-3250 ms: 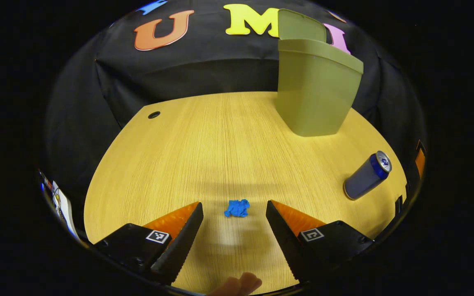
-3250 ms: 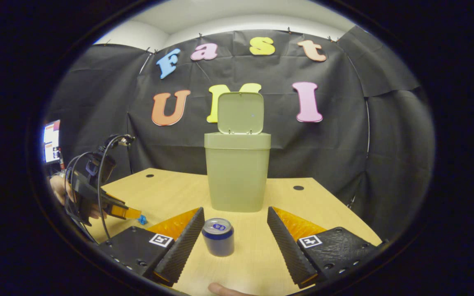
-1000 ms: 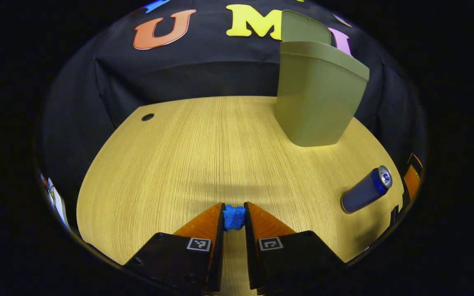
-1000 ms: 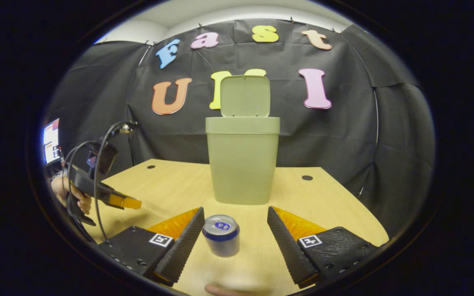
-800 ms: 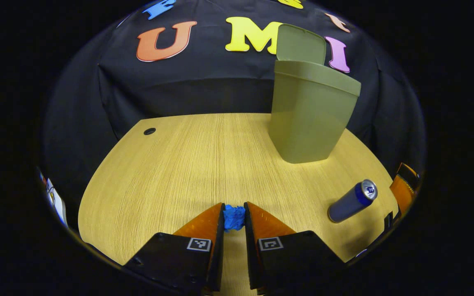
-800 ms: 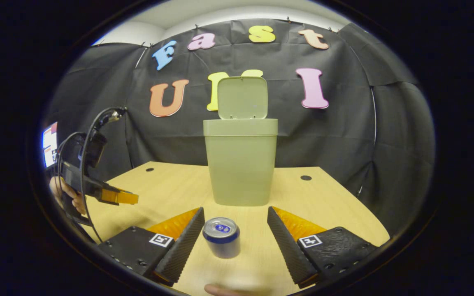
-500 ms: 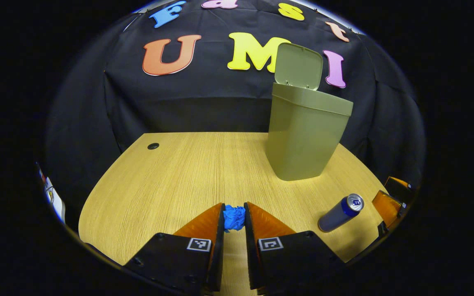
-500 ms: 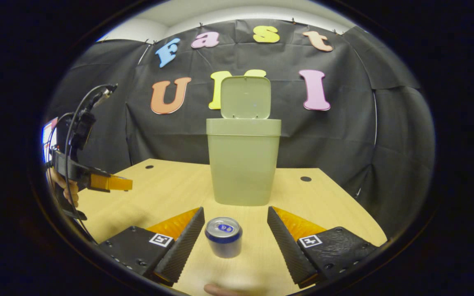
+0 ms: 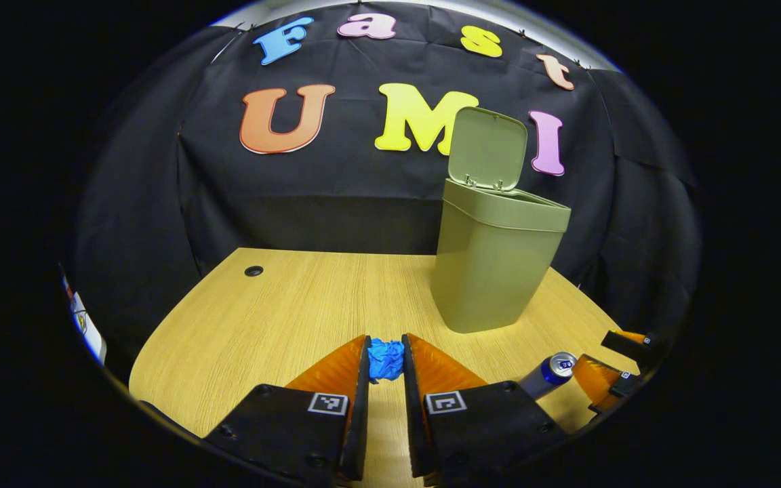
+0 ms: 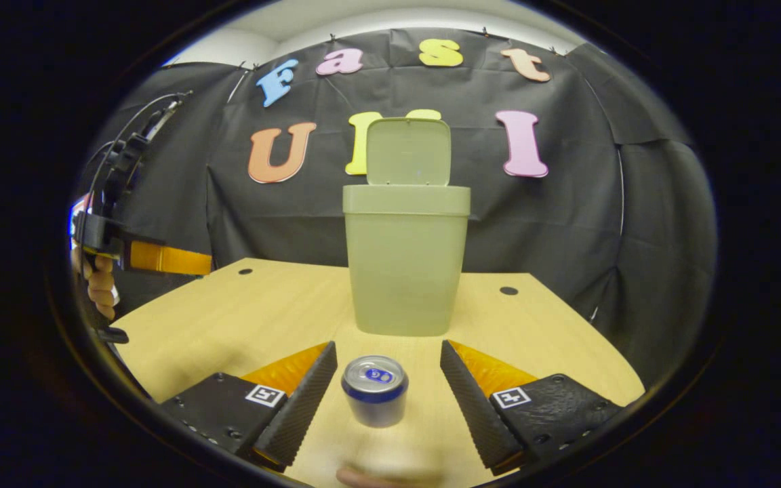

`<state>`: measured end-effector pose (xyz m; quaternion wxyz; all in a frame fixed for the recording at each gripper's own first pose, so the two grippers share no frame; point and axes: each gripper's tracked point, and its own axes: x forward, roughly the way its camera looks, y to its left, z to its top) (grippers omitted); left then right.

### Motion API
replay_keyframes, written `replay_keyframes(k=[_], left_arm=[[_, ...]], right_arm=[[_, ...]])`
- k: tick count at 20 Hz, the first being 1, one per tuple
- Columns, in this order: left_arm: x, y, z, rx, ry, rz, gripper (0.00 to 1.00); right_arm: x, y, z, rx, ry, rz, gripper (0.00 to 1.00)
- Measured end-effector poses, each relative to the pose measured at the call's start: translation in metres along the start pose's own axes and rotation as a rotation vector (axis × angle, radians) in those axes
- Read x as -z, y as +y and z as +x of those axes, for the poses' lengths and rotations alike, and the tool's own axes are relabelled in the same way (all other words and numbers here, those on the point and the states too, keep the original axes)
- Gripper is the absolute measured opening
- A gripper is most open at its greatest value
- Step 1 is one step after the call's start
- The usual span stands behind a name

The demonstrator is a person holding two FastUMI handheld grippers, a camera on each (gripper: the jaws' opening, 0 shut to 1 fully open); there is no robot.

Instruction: Press the lid of the desktop garbage bin to open it, pick up the crumpled paper on the desktop and throw it into the bin, then pick up the pop can on the desktop and drop it into the bin, and finally close the garbage bin lid.

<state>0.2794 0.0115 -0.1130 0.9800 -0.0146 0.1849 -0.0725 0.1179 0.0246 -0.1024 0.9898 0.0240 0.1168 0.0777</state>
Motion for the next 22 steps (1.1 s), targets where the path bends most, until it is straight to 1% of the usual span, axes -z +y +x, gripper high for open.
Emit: replay_keyframes(k=[1, 2, 4, 5, 6, 7, 11, 14, 15, 16, 19, 22], left_arm=[[0.000, -0.001, -0.001, 0.003, 0.001, -0.007, 0.28], [0.000, -0.001, -0.003, 0.002, -0.001, -0.013, 0.28], [-0.002, 0.001, -0.004, -0.013, -0.022, -0.013, 0.28], [-0.003, 0.004, -0.002, -0.028, -0.034, -0.005, 0.28], [-0.003, 0.006, -0.001, -0.038, -0.046, 0.004, 0.28], [-0.003, 0.006, 0.001, -0.043, -0.054, 0.013, 0.28], [0.001, 0.010, 0.000, -0.048, -0.046, 0.040, 0.28], [0.002, 0.009, 0.000, -0.042, -0.036, 0.036, 0.28], [0.003, 0.009, 0.000, -0.041, -0.033, 0.034, 0.28], [0.003, 0.009, -0.001, -0.040, -0.031, 0.034, 0.28], [0.002, 0.010, 0.000, -0.042, -0.028, 0.044, 0.28], [-0.005, 0.008, 0.000, -0.028, -0.036, 0.050, 0.28]], right_arm=[[0.005, 0.000, 0.005, 0.003, 0.004, -0.004, 0.95], [0.012, -0.001, 0.010, 0.006, 0.008, -0.011, 0.98], [0.025, 0.001, 0.022, 0.002, 0.014, -0.015, 0.98], [0.032, 0.003, 0.027, -0.003, 0.026, -0.008, 0.96], [0.040, 0.005, 0.031, -0.009, 0.037, 0.000, 0.98], [0.047, 0.006, 0.035, -0.013, 0.048, 0.008, 0.98], [0.069, 0.002, 0.052, 0.004, 0.089, 0.030, 0.98], [0.077, -0.001, 0.057, -0.003, 0.111, 0.079, 0.98], [0.075, -0.005, 0.058, 0.003, 0.104, 0.102, 0.90], [0.073, -0.003, 0.057, -0.011, 0.098, 0.116, 0.82], [0.063, -0.005, 0.051, -0.023, 0.088, 0.121, 0.78], [0.039, -0.003, 0.038, -0.036, 0.061, 0.104, 0.78]])
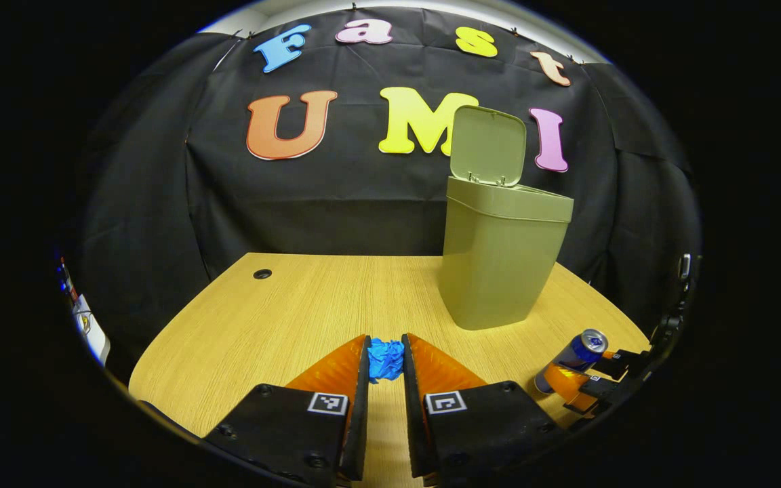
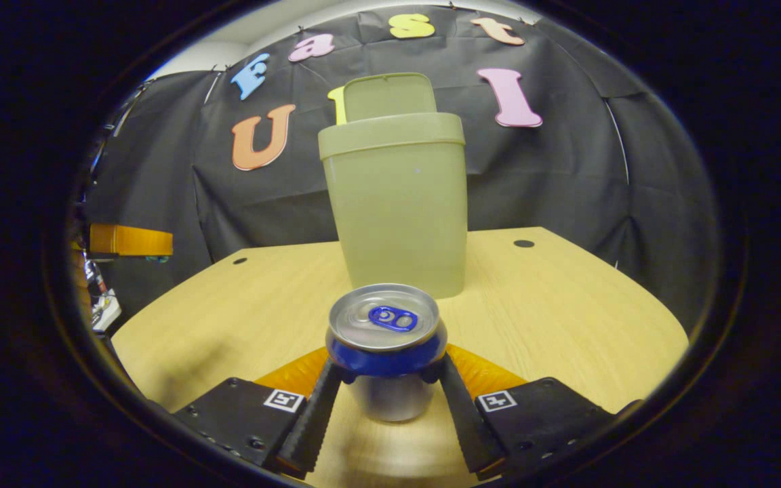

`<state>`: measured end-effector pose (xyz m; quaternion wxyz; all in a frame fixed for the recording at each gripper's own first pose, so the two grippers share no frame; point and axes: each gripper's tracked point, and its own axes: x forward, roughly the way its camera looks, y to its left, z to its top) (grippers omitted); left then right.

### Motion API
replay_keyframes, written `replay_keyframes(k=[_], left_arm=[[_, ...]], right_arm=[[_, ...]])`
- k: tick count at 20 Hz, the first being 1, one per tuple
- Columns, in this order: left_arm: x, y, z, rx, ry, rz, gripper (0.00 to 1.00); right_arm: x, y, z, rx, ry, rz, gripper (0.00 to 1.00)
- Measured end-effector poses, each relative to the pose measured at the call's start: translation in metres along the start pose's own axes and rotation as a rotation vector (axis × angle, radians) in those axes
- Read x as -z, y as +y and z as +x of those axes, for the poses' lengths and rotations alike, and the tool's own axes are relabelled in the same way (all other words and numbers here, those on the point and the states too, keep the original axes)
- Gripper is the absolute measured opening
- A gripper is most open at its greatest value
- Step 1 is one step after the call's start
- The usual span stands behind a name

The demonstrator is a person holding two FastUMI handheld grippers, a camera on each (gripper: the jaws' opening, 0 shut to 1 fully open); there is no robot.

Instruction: Press the lid of the desktop garbage bin to open it, pick up the crumpled paper on the desktop and throw it into the bin, then pick up the pop can on the desktop and drop it into the bin, and finally close the garbage bin lid.

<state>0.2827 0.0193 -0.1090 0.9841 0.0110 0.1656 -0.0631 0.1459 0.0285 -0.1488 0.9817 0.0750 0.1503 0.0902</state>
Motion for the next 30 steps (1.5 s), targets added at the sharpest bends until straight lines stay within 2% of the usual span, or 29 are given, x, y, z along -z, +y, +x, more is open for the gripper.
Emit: replay_keyframes(k=[4, 7, 10, 14, 20, 23, 25, 26, 27, 30], left_arm=[[-0.027, -0.007, 0.011, 0.030, -0.069, 0.019, 0.28], [-0.044, -0.032, 0.015, 0.146, -0.061, 0.012, 0.27], [-0.068, -0.045, 0.026, 0.173, -0.091, 0.023, 0.27], [-0.101, -0.083, 0.047, 0.305, -0.115, 0.017, 0.28], [-0.116, -0.112, 0.084, 0.342, -0.079, 0.018, 0.27], [-0.108, -0.110, 0.100, 0.310, -0.058, 0.087, 0.28], [-0.103, -0.111, 0.102, 0.306, -0.037, 0.087, 0.29], [-0.103, -0.113, 0.100, 0.310, -0.031, 0.076, 0.36], [-0.101, -0.115, 0.102, 0.307, -0.029, 0.070, 0.35], [-0.108, -0.114, 0.102, 0.296, -0.061, 0.058, 0.50]], right_arm=[[-0.034, 0.006, -0.022, -0.016, -0.022, -0.044, 0.78], [-0.053, 0.008, -0.036, -0.031, -0.050, -0.075, 0.77], [-0.064, 0.003, -0.045, -0.033, -0.074, -0.086, 0.77], [-0.070, -0.010, -0.051, -0.022, -0.086, -0.093, 0.78], [-0.071, -0.030, -0.050, -0.006, -0.076, -0.077, 0.78], [-0.065, -0.039, -0.051, 0.002, -0.068, -0.054, 0.78], [-0.062, -0.045, -0.051, 0.012, -0.064, -0.041, 0.77], [-0.060, -0.048, -0.052, 0.017, -0.062, -0.032, 0.77], [-0.058, -0.051, -0.050, 0.021, -0.057, -0.023, 0.78], [-0.051, -0.055, -0.049, 0.026, -0.041, -0.004, 0.78]])
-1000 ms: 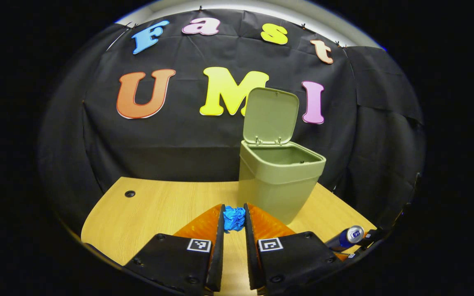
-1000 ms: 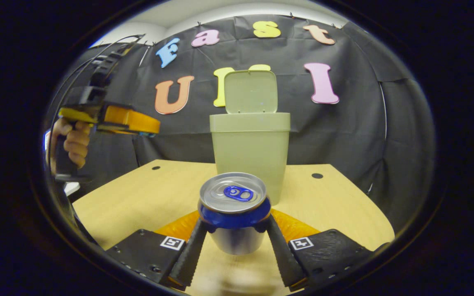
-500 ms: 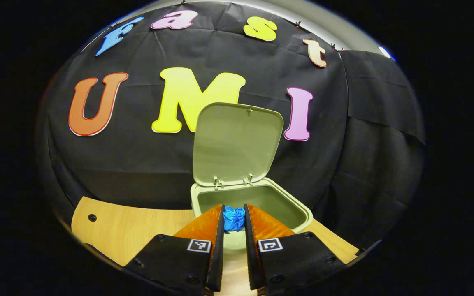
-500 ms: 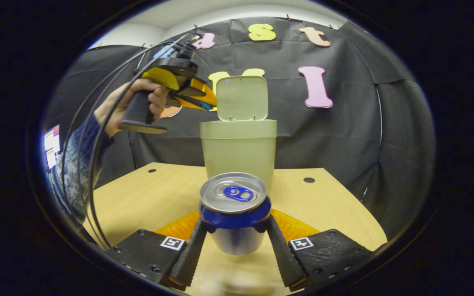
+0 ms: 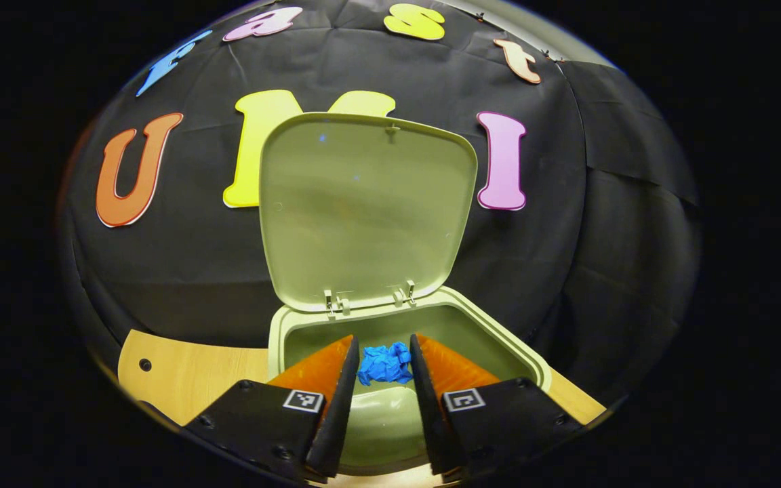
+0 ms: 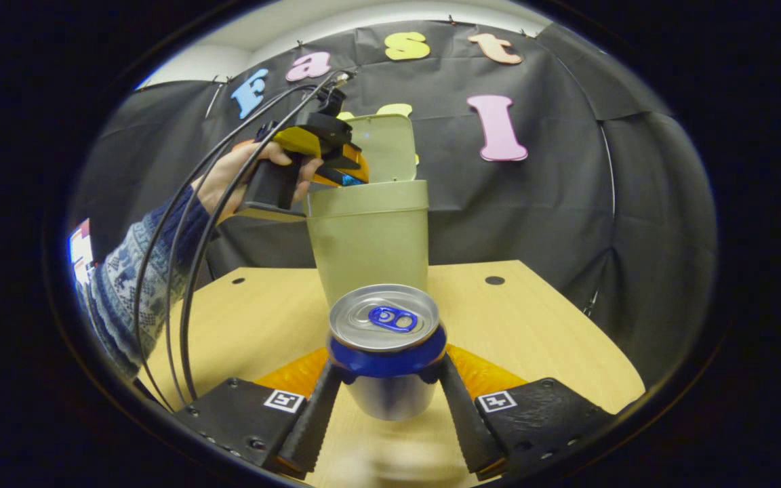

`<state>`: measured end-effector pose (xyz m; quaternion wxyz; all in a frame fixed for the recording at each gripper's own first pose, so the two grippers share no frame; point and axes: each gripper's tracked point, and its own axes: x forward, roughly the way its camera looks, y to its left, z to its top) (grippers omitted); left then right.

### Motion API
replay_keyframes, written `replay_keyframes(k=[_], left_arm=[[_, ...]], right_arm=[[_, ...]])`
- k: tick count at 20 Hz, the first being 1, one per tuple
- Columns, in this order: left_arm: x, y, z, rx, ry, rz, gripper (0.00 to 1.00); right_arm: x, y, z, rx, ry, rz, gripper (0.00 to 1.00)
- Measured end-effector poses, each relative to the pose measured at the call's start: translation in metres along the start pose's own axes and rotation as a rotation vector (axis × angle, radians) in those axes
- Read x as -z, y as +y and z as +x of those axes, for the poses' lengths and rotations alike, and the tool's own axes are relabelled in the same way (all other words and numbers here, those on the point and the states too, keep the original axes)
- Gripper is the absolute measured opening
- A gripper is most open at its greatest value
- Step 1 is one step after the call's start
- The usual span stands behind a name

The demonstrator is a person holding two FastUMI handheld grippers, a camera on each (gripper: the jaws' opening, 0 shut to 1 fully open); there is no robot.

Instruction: Press the lid of the desktop garbage bin to open it, pick up the crumpled paper on the desktop and throw it into the bin, then pick up the pop can on the desktop and drop it into the bin, and finally close the garbage bin lid.

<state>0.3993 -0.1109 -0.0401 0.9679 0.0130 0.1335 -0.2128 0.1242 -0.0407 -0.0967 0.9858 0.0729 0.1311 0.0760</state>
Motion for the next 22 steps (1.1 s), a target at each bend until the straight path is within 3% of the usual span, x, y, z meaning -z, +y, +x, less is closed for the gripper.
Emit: replay_keyframes(k=[1, 3, 5, 14, 22], left_arm=[[-0.004, -0.001, -0.001, -0.003, -0.021, -0.010, 0.64], [-0.012, -0.004, -0.001, 0.011, -0.057, -0.030, 0.80], [-0.012, -0.002, -0.005, 0.009, -0.065, -0.027, 0.87], [-0.010, 0.028, -0.040, -0.058, -0.121, 0.018, 0.90], [0.013, 0.076, -0.093, -0.178, -0.180, 0.025, 0.89]], right_arm=[[0.000, 0.000, 0.000, 0.001, 0.003, 0.003, 0.78], [0.003, 0.000, 0.001, 0.004, 0.007, 0.002, 0.77], [0.004, 0.002, 0.002, 0.001, 0.010, -0.001, 0.77], [-0.010, 0.014, 0.005, 0.002, -0.017, -0.038, 0.78], [-0.097, 0.030, 0.013, 0.017, -0.124, -0.073, 0.77]])
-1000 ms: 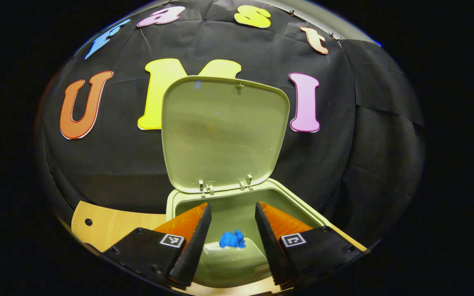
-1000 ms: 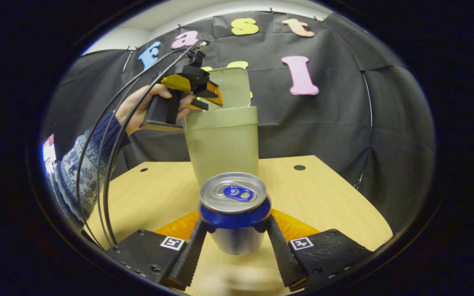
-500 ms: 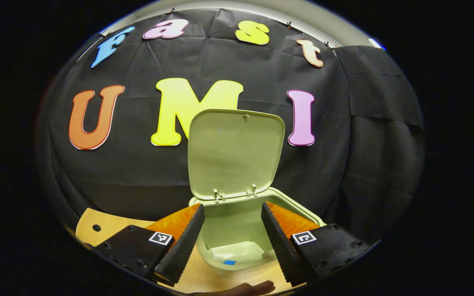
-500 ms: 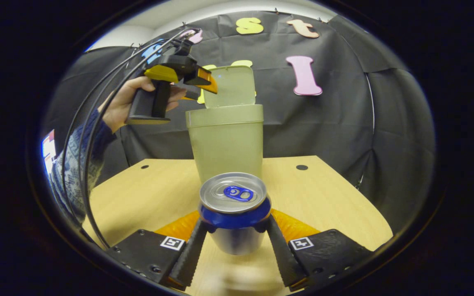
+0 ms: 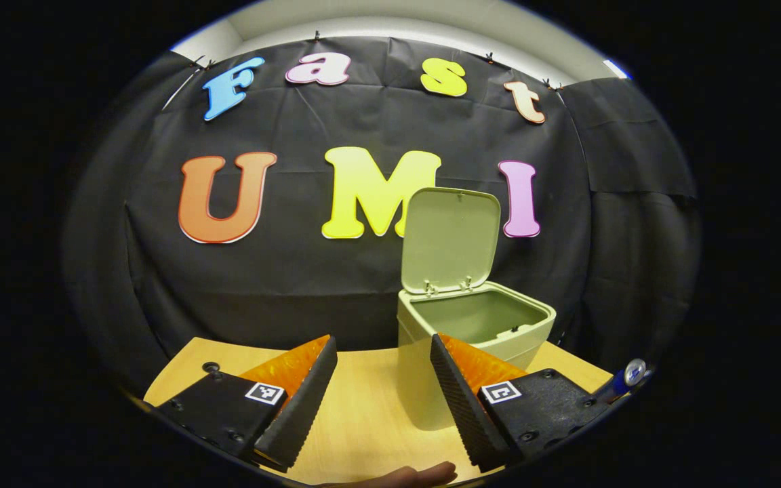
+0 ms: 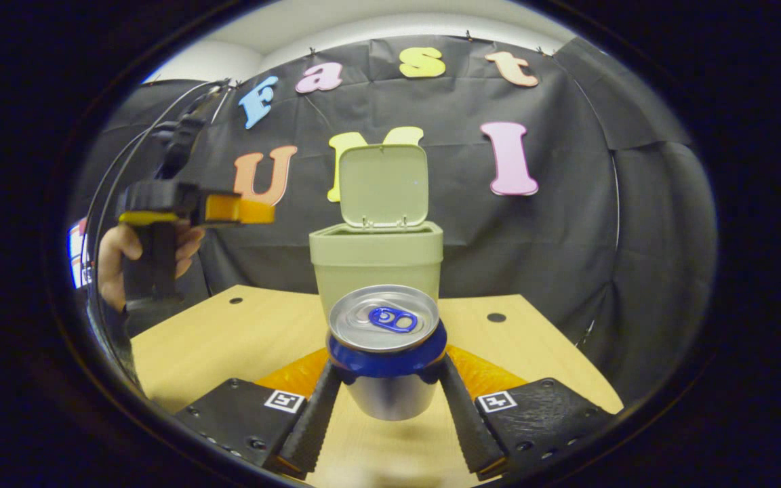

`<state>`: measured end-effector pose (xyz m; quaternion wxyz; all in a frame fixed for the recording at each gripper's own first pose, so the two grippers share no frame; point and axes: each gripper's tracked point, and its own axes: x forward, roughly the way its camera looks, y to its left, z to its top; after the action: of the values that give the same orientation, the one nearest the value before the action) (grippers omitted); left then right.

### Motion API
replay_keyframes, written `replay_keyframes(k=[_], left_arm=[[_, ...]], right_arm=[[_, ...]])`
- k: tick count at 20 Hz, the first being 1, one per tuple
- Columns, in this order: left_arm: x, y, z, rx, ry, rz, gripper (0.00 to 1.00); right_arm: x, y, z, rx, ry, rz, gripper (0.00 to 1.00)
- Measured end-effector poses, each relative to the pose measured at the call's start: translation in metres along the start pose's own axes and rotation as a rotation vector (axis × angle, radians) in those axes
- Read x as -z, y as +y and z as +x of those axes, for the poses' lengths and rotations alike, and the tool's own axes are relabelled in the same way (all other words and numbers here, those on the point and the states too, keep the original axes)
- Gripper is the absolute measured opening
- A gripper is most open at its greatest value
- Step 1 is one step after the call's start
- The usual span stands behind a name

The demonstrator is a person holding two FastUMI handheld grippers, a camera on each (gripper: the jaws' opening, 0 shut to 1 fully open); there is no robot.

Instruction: Press the lid of the desktop garbage bin to open it, pick up the crumpled paper on the desktop and throw it into the bin, then pick up the pop can on the desktop and drop it into the bin, and finally close the garbage bin lid.

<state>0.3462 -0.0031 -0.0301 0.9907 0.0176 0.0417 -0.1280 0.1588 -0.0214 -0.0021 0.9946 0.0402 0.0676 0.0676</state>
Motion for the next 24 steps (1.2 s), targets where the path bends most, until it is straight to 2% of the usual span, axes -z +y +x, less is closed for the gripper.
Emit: replay_keyframes(k=[4, 8, 10, 13, 16, 19, 22, 24], left_arm=[[0.018, 0.022, -0.027, -0.056, 0.020, -0.004, 0.90], [0.030, 0.043, -0.044, -0.103, 0.021, 0.033, 0.90], [0.036, 0.052, -0.048, -0.122, 0.033, 0.026, 0.90], [0.040, 0.059, -0.054, -0.148, 0.031, 0.003, 0.90], [0.038, 0.071, -0.055, -0.168, 0.022, 0.022, 0.90], [0.039, 0.074, -0.058, -0.170, 0.018, 0.012, 0.90], [0.038, 0.072, -0.059, -0.159, 0.008, 0.010, 0.90], [0.038, 0.075, -0.060, -0.167, 0.008, 0.008, 0.90]], right_arm=[[-0.060, 0.008, 0.019, 0.000, -0.051, -0.013, 0.77], [-0.126, 0.021, 0.046, -0.007, -0.096, -0.014, 0.77], [-0.160, 0.031, 0.068, -0.024, -0.120, -0.004, 0.78], [-0.191, 0.030, 0.123, 0.014, -0.138, 0.004, 0.78], [-0.176, 0.029, 0.183, 0.050, -0.058, 0.012, 0.77], [-0.144, 0.017, 0.218, 0.112, 0.027, -0.053, 0.78], [-0.133, 0.027, 0.223, 0.062, 0.054, -0.009, 0.80], [-0.134, 0.027, 0.220, 0.056, 0.050, 0.014, 0.80]])
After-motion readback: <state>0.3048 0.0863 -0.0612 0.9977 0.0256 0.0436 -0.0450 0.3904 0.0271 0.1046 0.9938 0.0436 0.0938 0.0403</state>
